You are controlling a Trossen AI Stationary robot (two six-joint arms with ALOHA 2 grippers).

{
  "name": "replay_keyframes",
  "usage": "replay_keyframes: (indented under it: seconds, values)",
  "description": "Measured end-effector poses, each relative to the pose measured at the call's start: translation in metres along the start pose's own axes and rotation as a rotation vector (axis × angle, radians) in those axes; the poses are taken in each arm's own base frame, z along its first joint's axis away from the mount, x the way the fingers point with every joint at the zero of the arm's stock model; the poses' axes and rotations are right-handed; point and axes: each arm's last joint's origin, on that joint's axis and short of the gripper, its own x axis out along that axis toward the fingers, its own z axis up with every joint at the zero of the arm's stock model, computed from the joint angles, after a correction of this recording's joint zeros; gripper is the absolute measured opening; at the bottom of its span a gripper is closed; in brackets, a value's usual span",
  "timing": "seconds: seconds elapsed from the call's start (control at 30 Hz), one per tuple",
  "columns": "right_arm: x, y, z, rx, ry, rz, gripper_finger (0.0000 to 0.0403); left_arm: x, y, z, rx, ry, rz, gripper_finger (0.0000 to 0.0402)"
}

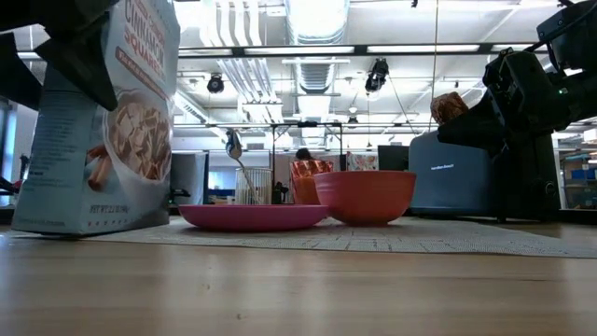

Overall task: Arrange a breakfast setting
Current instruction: Pour the cereal from the cereal box into the red bowl

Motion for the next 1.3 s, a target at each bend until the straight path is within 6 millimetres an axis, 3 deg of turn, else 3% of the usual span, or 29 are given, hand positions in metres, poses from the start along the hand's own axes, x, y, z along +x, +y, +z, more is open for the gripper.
replay_keyframes:
  seconds: [0.13,0.27,0.7,1.3]
  values:
    - [0.0000,0.0000,0.0001,0.000,0.000,0.000,0.0086,0.0025,-0.0006,0.0009,0.021,-0.002,0.009,0.0301]
    - [0.0000,0.0000,0.0000,0.000,0.000,0.000,0.0086,0.0064,-0.0021,0.0027,0.041,0.034,0.063,0.0261]
    - [0.0000,0.0000,0.0000,0.000,0.000,0.000,0.0086,0.0077,-0.0003,0.0016,0.054,-0.002,0.035,0.0014]
    - [0.0000,0.0000,0.0001,0.000,-0.001,0.000,0.0086,0.0074,0.0049,0.0003,-0.004,-0.061,-0.040,0.0000]
